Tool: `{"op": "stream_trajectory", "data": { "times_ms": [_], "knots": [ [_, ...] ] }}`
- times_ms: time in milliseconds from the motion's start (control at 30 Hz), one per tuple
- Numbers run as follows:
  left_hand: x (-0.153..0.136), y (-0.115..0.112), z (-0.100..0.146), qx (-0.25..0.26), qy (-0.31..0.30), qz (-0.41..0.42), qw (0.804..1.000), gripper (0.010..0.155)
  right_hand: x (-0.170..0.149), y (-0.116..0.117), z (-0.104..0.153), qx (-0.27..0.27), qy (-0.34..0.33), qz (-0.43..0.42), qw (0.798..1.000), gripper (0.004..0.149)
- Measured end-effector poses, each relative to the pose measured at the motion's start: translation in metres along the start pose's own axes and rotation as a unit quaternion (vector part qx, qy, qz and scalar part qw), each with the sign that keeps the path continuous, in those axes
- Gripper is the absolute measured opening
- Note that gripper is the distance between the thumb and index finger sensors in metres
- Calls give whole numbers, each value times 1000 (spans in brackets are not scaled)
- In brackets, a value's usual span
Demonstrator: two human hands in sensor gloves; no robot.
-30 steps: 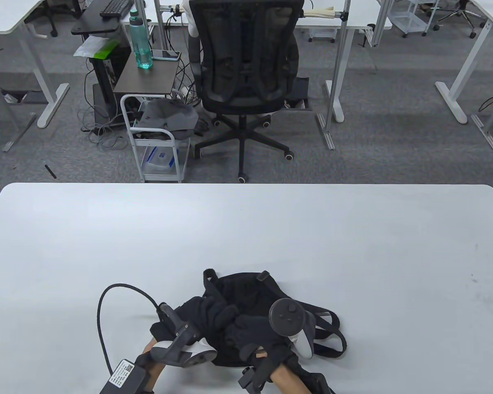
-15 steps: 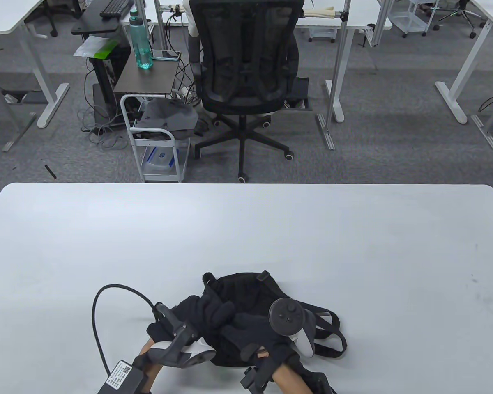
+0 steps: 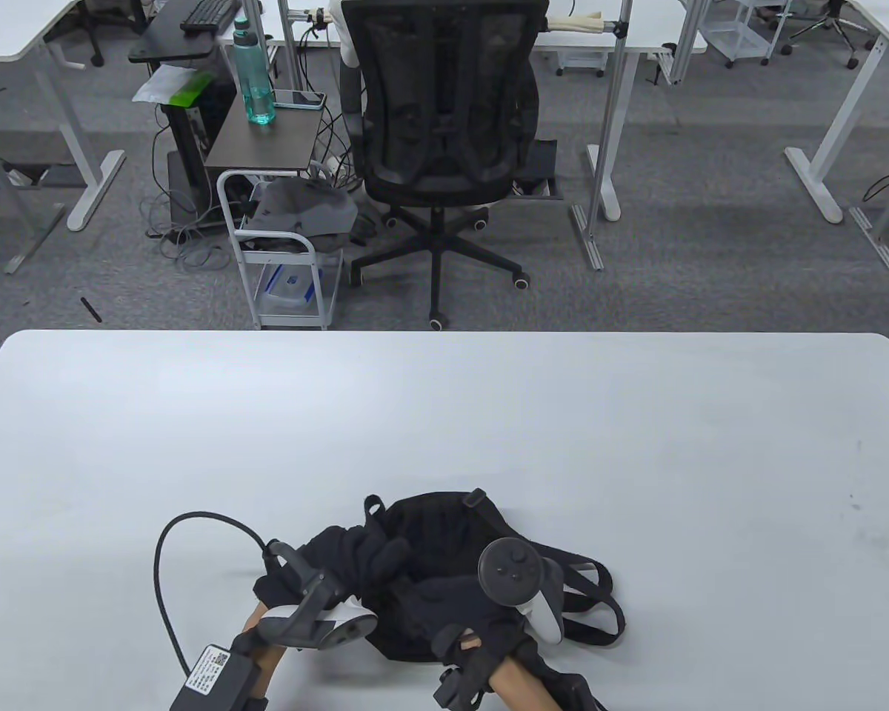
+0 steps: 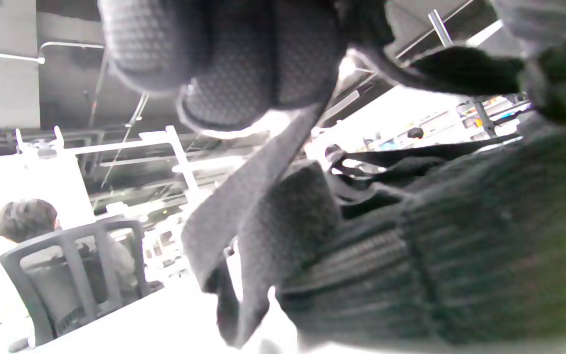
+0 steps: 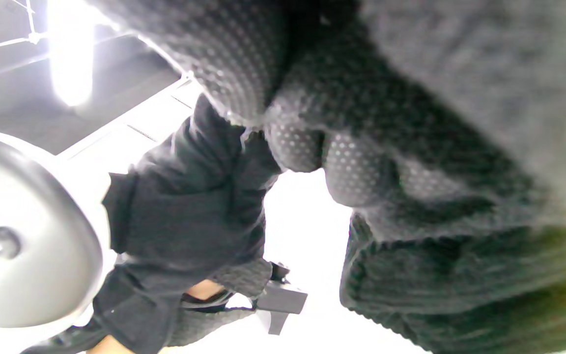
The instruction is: Pull shoulder strap to tighten
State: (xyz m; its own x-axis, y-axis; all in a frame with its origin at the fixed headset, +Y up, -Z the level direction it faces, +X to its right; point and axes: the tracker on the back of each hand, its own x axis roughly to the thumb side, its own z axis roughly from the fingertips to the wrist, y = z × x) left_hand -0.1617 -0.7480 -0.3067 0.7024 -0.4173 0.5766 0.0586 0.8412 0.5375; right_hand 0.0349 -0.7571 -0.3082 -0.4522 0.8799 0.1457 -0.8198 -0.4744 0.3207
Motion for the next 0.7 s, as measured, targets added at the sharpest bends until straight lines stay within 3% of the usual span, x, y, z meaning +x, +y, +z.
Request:
{"op": "stream_trajectory", "data": {
  "times_ms": [67,167,333,433,700],
  "knots": [
    [3,4,-1,4,-5,-12,1000,64,-2,-1,1,-3,10,-3,1000,39],
    [9,13,-2,25,-24,-23,999,64,-5,-1,-1,-19,10,-5,1000,53],
    [28,24,-6,47,-43,-24,998,64,-6,-2,1,-19,4,-34,999,45],
    [26,20,-6,47,-43,-8,998,64,-5,-1,-1,-33,-5,-24,999,41],
    [12,5,-5,22,-31,0,999,65,0,3,-2,-10,-1,-4,1000,39]
  ]
}}
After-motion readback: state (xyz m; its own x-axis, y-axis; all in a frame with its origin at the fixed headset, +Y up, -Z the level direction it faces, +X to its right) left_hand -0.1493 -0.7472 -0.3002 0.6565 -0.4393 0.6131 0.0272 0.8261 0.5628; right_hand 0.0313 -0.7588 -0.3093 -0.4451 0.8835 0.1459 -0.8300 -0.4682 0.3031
